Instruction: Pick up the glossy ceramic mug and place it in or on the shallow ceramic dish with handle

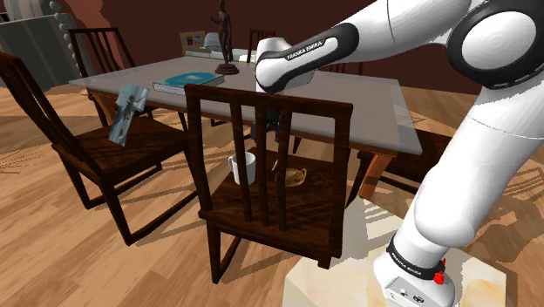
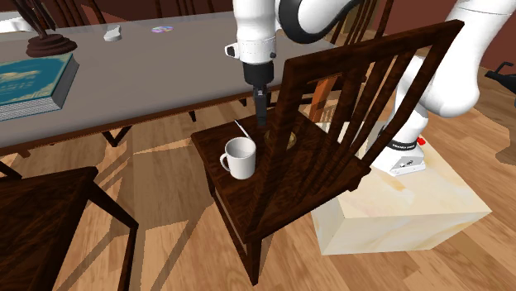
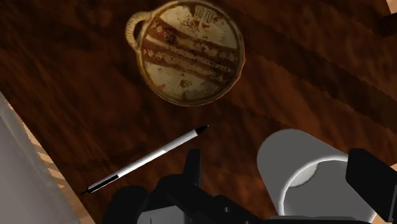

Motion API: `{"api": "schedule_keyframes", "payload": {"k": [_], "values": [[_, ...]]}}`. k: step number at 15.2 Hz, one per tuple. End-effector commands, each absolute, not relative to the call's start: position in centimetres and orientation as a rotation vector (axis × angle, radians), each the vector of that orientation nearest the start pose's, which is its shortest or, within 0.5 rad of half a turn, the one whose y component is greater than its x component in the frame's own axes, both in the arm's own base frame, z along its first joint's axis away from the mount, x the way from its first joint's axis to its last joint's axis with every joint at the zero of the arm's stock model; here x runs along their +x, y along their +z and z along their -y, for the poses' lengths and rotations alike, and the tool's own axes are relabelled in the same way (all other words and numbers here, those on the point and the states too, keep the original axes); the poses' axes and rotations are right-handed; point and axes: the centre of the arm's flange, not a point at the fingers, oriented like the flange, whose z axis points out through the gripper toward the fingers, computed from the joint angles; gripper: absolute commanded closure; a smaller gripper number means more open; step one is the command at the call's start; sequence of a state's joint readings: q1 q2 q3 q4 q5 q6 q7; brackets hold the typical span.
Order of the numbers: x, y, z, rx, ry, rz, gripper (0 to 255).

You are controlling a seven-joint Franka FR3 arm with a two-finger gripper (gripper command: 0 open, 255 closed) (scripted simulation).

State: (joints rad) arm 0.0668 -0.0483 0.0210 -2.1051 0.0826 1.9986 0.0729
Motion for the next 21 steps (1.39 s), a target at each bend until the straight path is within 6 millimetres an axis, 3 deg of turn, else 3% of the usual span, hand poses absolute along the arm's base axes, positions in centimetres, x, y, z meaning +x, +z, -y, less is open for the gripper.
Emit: {"api": "schedule_keyframes", "payload": {"k": [1,5,6,13,21], "values": [[54.4,41.9,-5.9,-3.072,0.092,-0.017,0],[58.5,39.1,-7.5,-3.073,0.082,0.014,0],[58.7,39.0,-7.6,-3.073,0.081,0.016,0],[58.5,35.0,-7.9,-3.073,0.081,0.016,0],[58.5,35.0,-7.9,-3.073,0.081,0.016,0]]}}
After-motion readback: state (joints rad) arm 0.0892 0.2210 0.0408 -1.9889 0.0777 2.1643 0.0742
